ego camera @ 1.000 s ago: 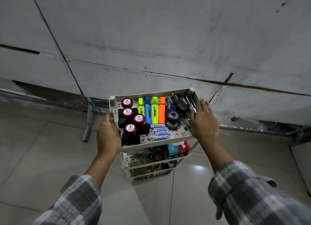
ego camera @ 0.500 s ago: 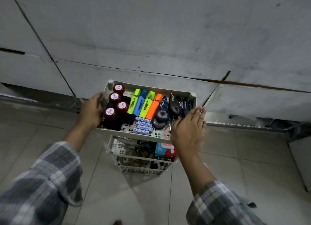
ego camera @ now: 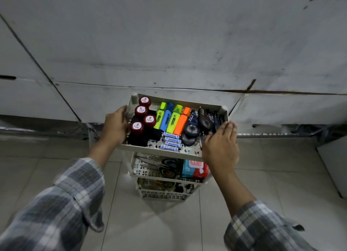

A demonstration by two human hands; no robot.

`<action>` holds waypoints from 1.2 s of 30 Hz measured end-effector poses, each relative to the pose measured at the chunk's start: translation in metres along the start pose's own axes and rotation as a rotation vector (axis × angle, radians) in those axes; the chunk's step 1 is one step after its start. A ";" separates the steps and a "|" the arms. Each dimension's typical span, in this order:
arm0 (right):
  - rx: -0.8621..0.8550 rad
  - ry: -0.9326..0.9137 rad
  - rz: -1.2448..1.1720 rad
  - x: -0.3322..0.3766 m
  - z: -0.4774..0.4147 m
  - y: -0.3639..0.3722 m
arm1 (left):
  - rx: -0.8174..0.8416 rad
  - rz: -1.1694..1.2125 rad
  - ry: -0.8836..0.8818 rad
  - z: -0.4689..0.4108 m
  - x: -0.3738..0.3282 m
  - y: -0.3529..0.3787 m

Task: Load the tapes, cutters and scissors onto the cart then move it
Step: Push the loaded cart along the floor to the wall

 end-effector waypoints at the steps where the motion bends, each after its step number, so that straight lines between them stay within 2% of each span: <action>1: -0.006 0.010 -0.004 0.000 0.002 0.000 | 0.011 -0.002 0.005 -0.002 0.000 0.000; 7: -0.062 0.061 -0.023 0.012 0.007 0.002 | 0.062 0.001 0.067 -0.019 0.001 -0.007; 14: -0.085 0.035 0.000 0.022 0.005 0.001 | 0.007 -0.023 0.062 -0.009 0.020 -0.012; 22: -0.048 -0.132 0.051 0.014 -0.039 -0.007 | -0.194 0.035 -0.057 0.021 0.021 0.008; 36: -0.018 -0.367 0.044 0.032 -0.138 -0.023 | -0.372 0.111 -0.283 0.005 0.013 0.044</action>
Point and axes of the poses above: each hand's wrist, its own z-axis away from the middle knuckle, its own y-axis out of the palm, x = y × z, the point moved 3 cm from there along -z, towards the middle knuckle, and after that the axes turned 6 degrees about x, right-handed, at the moved point
